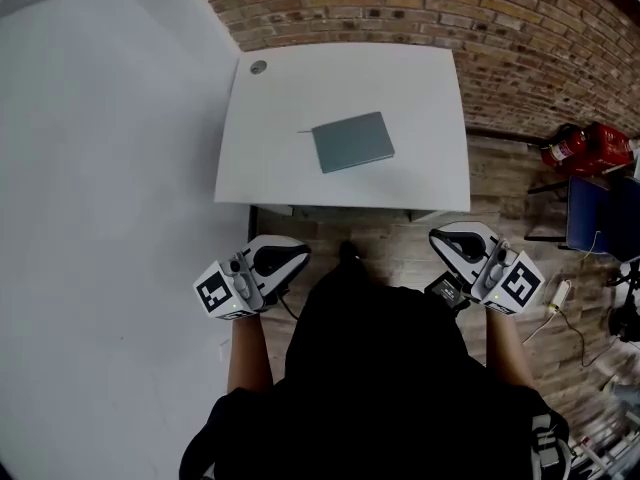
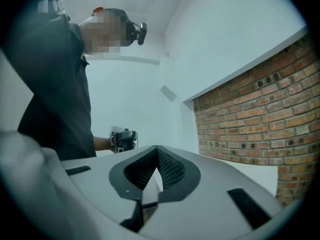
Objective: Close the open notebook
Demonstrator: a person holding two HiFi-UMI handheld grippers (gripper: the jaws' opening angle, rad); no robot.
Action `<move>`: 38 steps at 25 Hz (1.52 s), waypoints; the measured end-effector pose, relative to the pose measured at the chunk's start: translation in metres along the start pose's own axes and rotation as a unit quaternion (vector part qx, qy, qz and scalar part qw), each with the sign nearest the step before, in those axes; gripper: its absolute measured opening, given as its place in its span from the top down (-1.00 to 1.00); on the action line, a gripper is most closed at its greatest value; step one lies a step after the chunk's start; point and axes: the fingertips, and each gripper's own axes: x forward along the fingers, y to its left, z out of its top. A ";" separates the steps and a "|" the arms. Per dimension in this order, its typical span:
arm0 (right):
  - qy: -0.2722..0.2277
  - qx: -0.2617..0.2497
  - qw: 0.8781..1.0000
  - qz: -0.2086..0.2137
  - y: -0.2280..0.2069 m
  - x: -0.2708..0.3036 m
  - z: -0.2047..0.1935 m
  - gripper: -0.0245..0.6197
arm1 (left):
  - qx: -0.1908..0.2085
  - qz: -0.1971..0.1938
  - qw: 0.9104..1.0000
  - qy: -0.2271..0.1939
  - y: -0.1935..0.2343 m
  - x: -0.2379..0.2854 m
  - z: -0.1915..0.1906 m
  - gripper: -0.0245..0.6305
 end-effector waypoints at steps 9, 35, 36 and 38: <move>0.004 0.037 0.999 0.007 0.083 -0.091 -0.037 0.90 | -0.012 0.018 0.999 0.048 -0.107 0.046 -0.064 0.87; -0.005 0.073 0.996 -0.060 0.254 -0.076 -0.051 0.90 | -0.056 -0.080 0.991 0.088 -0.223 -0.015 -0.068 0.87; 0.004 0.066 0.996 -0.060 0.263 -0.068 -0.052 0.90 | -0.058 -0.080 0.992 0.084 -0.223 -0.029 -0.065 0.87; 0.022 0.050 0.996 -0.066 0.280 -0.058 -0.056 0.90 | -0.059 -0.081 0.992 0.077 -0.222 -0.056 -0.063 0.87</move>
